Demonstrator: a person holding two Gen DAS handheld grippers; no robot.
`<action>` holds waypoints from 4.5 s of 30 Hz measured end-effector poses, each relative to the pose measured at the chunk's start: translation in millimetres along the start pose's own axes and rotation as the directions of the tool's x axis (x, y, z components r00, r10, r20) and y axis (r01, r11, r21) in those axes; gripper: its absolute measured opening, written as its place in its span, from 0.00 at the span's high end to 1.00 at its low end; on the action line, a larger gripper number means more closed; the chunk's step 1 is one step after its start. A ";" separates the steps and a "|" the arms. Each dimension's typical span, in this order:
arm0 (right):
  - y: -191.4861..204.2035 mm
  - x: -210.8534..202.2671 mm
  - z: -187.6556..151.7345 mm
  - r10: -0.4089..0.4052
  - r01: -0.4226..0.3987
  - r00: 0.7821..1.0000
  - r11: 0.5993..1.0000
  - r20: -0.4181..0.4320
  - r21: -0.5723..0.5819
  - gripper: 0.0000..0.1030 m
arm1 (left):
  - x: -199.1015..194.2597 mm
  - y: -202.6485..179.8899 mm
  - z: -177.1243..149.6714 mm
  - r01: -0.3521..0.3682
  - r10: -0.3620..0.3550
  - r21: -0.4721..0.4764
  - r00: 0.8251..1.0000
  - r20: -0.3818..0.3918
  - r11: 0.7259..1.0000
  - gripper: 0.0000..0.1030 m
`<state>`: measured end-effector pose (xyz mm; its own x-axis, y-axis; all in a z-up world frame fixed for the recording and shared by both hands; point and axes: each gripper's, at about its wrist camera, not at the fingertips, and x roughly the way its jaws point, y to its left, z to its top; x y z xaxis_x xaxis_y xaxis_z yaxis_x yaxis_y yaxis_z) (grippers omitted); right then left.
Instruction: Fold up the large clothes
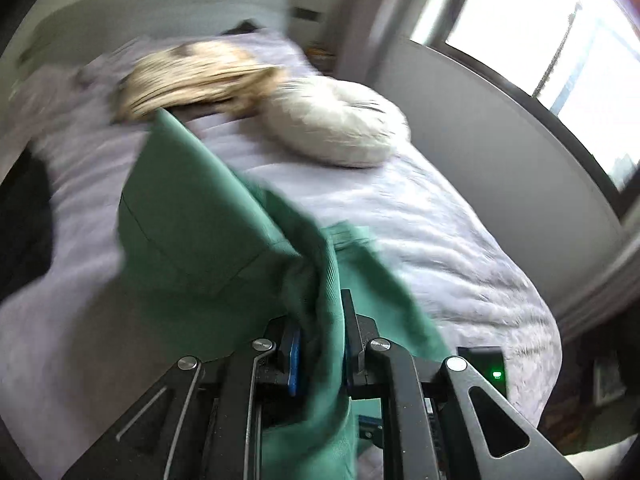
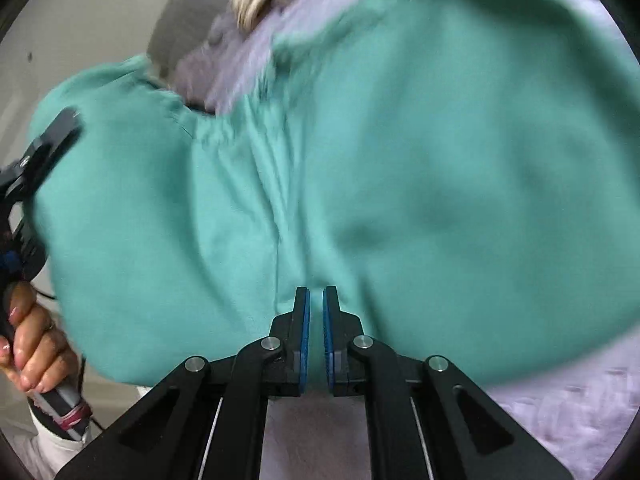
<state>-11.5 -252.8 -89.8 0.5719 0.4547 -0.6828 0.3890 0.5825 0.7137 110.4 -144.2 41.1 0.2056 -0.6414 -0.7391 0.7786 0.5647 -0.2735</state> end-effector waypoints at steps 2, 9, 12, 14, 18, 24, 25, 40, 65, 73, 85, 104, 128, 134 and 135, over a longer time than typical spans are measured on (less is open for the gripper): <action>-23.1 -34.7 2.4 0.001 -0.004 0.998 0.999 0.062 0.040 0.93 | 32.5 -31.8 8.1 0.059 -0.058 0.053 0.998 -0.033 0.997 0.84; -120.1 -81.3 -0.7 0.029 -0.059 0.992 0.966 0.120 0.252 0.92 | 147.7 -92.1 -3.5 0.115 -0.100 0.062 0.972 -0.212 0.991 0.83; -138.5 -80.7 -4.2 0.099 -0.132 0.987 0.947 0.126 0.293 0.93 | 153.0 -95.1 -19.7 0.097 -0.083 0.044 0.966 -0.247 0.994 0.83; -141.7 -83.9 -4.9 0.116 -0.146 0.986 0.947 0.119 0.285 0.92 | 142.5 -92.4 -26.5 0.077 -0.063 0.046 0.966 -0.250 0.996 0.80; -133.9 -83.1 9.8 0.169 -0.192 0.980 0.944 0.106 0.268 0.56 | 99.0 -69.3 -23.8 -0.013 0.017 0.031 0.993 -0.115 0.999 0.10; -98.4 -79.1 58.3 0.236 -0.244 0.969 0.953 0.069 0.178 0.35 | 32.1 1.3 -19.9 -0.173 0.172 -0.110 0.985 -0.016 0.979 0.10; -88.1 -78.6 69.4 0.240 -0.245 0.969 0.959 0.051 0.139 0.35 | 24.1 16.7 -21.7 -0.211 0.213 -0.147 0.977 -0.002 0.966 0.10; -23.0 47.3 176.6 0.148 -0.174 0.946 0.983 -0.289 -0.066 0.34 | 53.7 153.0 -104.9 -0.424 0.379 -0.486 0.905 -0.194 0.764 0.10; -47.6 -28.4 183.7 0.414 -0.412 0.904 0.910 -0.110 0.042 0.90 | 123.1 91.0 -52.6 -0.394 0.351 -0.359 0.919 -0.180 0.846 0.10; -126.0 -10.6 179.4 0.259 -0.241 0.964 0.947 -0.061 0.211 0.74 | 131.3 76.2 -51.9 -0.379 0.332 -0.322 0.924 -0.192 0.868 0.09; -97.4 -14.1 194.5 -0.061 0.060 0.997 0.998 -0.040 -0.010 0.91 | 142.2 52.5 -49.4 -0.412 0.369 -0.295 0.909 -0.193 0.862 0.03; -30.5 -38.1 206.5 -0.279 0.303 0.952 0.921 0.128 -0.244 0.84 | 51.8 46.9 -132.4 -0.481 0.428 -0.286 0.874 -0.231 0.828 0.03; -66.5 -81.6 61.0 -0.366 0.339 0.929 0.901 -0.054 -0.273 0.82 | 51.3 22.3 -152.0 -0.506 0.447 -0.245 0.856 -0.258 0.827 0.03; -114.5 -93.7 48.0 -0.316 0.309 0.945 0.947 -0.083 -0.084 0.82 | 51.1 23.6 -152.3 -0.492 0.431 -0.247 0.863 -0.262 0.835 0.03; -114.7 -94.9 46.6 -0.322 0.316 0.944 0.945 -0.076 -0.081 0.81 | 51.4 24.4 -152.3 -0.489 0.427 -0.252 0.865 -0.263 0.835 0.03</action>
<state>-76.8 -394.2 -99.5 0.3594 0.2931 -0.8860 0.4902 0.7486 0.4465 49.7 -84.3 -97.3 0.3542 -0.1772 -0.9182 0.4004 0.9161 -0.0223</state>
